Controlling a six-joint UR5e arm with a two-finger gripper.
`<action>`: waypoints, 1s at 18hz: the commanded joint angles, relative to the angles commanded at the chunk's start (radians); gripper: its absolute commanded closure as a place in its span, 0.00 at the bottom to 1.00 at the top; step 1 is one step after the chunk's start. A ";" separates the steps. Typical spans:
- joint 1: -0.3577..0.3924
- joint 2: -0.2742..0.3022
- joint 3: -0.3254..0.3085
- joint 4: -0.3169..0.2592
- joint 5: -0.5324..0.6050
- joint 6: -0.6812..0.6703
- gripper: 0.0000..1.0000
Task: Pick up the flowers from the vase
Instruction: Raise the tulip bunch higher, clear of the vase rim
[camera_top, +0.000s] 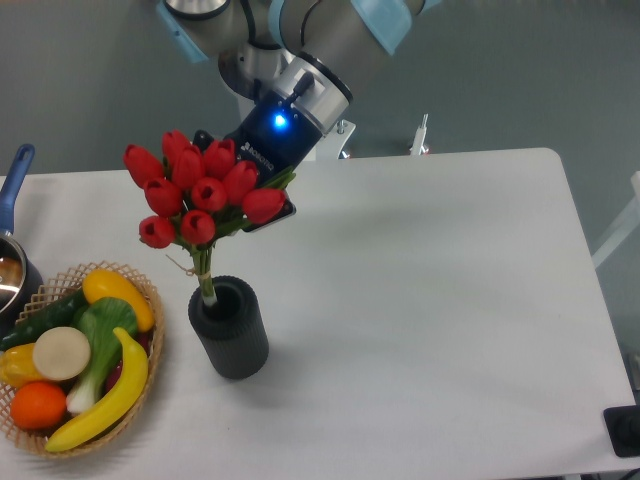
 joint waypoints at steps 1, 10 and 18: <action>0.009 -0.002 0.008 0.000 -0.005 -0.008 0.63; 0.069 -0.011 0.097 0.000 -0.058 -0.084 0.63; 0.124 -0.043 0.170 0.000 -0.055 -0.013 0.63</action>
